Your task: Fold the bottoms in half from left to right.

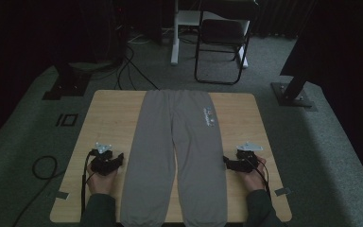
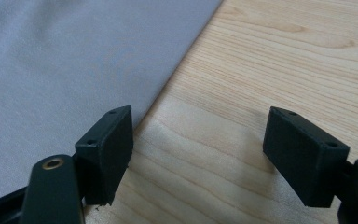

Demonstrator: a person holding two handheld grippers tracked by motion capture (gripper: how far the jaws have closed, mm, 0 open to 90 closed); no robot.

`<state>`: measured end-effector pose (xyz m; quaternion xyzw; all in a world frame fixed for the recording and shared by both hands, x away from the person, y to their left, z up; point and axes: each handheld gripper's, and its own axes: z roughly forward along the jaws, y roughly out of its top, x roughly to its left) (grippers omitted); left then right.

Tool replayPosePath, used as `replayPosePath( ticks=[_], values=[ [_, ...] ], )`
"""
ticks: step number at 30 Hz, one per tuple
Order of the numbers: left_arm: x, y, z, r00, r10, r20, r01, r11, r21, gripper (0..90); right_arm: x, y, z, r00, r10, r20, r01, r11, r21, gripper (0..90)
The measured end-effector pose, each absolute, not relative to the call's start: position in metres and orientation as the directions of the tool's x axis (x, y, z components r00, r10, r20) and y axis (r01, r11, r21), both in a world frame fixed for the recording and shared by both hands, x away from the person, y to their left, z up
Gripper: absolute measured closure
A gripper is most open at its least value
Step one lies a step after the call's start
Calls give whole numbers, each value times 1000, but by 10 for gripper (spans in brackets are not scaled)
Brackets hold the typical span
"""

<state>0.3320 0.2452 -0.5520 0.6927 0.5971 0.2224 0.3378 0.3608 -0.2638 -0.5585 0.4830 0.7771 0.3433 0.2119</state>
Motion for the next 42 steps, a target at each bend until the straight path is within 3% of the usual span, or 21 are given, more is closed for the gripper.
replayPosePath(
  ticks=[6, 13, 17, 21, 25, 35, 42],
  values=[
    [331, 227, -551, 253, 955, -157, 660, -52, 749, 456, 361, -264, -558, -444, 896, 2, 605, 298, 738, 243],
    [331, 212, -554, 277, 959, -56, 665, -149, 732, 446, 361, -264, -558, -444, 896, 3, 605, 298, 738, 243],
    [329, 212, -553, 257, 966, -13, 665, -167, 728, 560, 361, -264, -559, -444, 896, 2, 605, 298, 738, 243],
    [326, 225, -553, 232, 972, -48, 676, -125, 727, 774, 360, -264, -559, -449, 894, 2, 604, 302, 738, 243],
    [322, 238, -552, 219, 972, -90, 690, -89, 718, 869, 360, -264, -559, -451, 892, 3, 603, 303, 738, 244],
    [311, 257, -550, 156, 980, -120, 715, -29, 699, 893, 359, -264, -559, -457, 890, 4, 601, 305, 739, 243],
    [309, 251, -541, 221, 962, -162, 669, -29, 743, 896, 358, -264, -559, -459, 888, 3, 599, 308, 739, 243]
  ],
)
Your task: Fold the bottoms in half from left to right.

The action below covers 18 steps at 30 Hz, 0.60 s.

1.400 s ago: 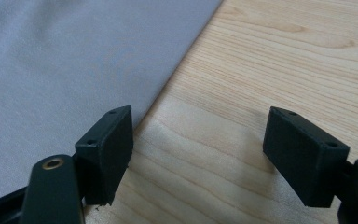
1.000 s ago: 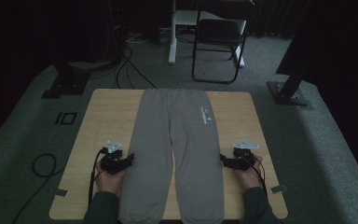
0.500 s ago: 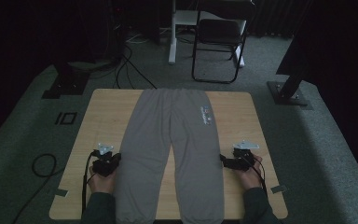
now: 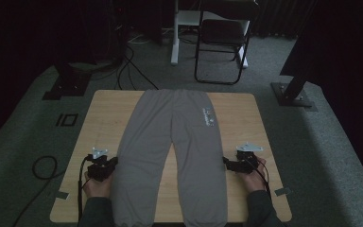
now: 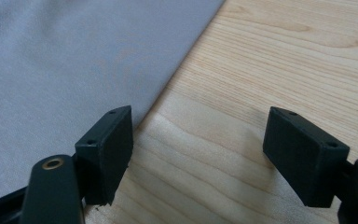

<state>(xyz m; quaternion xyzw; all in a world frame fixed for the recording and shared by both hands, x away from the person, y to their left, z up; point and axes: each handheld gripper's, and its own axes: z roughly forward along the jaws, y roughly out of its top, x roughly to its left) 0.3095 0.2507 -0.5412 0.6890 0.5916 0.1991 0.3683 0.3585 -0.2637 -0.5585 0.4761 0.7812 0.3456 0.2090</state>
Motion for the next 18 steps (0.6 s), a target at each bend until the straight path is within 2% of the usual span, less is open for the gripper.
replayPosePath(
  ticks=[8, 18],
  values=[
    [315, 209, -519, 379, 916, -133, 593, -130, 794, 896, 358, -264, -559, -462, 887, 3, 599, 310, 738, 243],
    [329, 154, -502, 513, 850, -123, 548, -214, 808, 896, 357, -264, -558, -463, 886, 3, 600, 310, 737, 243]
  ],
)
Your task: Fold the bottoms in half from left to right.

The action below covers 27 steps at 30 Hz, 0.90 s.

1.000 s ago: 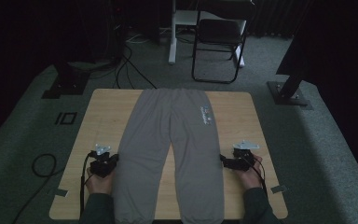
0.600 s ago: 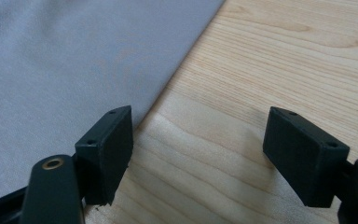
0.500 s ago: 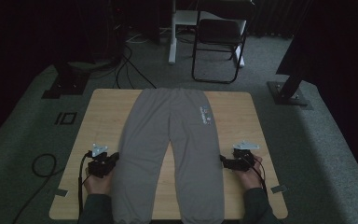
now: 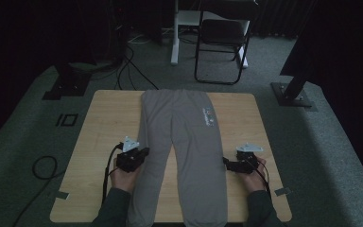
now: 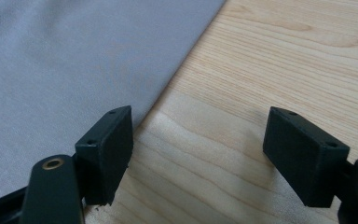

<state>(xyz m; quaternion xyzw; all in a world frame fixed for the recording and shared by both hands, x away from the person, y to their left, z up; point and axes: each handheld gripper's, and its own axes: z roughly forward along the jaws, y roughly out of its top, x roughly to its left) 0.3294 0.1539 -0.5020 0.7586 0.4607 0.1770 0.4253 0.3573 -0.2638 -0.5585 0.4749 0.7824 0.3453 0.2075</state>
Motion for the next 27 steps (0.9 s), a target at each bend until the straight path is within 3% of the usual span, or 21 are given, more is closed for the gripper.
replayPosePath(
  ticks=[16, 27],
  values=[
    [353, 64, -470, 670, 734, -109, 457, -293, 840, 896, 357, -268, -559, -464, 886, 4, 599, 311, 738, 243],
    [374, 2, -459, 725, 667, -171, 447, -267, 854, 899, 358, -272, -558, -447, 895, 3, 605, 300, 738, 243]
  ],
)
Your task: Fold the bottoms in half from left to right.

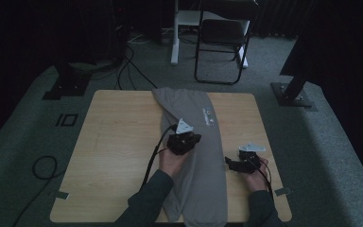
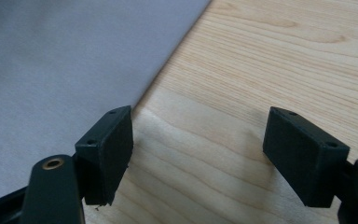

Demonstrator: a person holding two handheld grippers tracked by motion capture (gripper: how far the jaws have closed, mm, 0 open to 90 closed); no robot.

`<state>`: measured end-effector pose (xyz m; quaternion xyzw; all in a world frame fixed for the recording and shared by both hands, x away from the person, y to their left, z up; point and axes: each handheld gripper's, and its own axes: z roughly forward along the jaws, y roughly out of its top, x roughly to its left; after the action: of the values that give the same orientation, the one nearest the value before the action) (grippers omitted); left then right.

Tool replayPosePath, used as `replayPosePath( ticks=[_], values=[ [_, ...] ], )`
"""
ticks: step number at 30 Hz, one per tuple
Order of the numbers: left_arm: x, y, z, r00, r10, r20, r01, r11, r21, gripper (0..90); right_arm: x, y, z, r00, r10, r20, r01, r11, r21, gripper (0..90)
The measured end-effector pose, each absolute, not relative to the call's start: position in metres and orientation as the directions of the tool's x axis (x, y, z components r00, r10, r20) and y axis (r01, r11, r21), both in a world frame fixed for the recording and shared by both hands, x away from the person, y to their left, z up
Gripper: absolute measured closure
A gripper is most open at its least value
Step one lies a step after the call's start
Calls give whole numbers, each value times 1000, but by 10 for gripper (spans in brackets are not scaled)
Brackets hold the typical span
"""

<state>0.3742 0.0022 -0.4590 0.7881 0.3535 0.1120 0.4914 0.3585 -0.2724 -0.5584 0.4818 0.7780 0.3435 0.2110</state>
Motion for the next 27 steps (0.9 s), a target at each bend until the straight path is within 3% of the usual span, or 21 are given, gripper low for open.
replayPosePath(
  ticks=[7, 12, 15, 23, 27],
  values=[
    [372, -53, -464, 771, 611, -179, 432, -297, 852, 899, 359, -273, -558, -439, 898, 3, 607, 294, 738, 243],
    [377, -72, -477, 789, 584, -192, 448, -332, 830, 867, 359, -274, -558, -437, 900, 3, 608, 293, 738, 243],
    [379, -63, -482, 796, 579, -176, 442, -356, 824, 767, 359, -275, -559, -434, 901, 4, 608, 290, 739, 243],
    [386, -8, -501, 727, 668, -155, 494, -353, 795, 739, 358, -275, -558, -422, 907, 2, 613, 283, 737, 250],
    [383, 19, -519, 687, 712, -146, 532, -355, 769, 728, 357, -270, -554, -401, 916, 27, 626, 252, 738, 367]
  ],
)
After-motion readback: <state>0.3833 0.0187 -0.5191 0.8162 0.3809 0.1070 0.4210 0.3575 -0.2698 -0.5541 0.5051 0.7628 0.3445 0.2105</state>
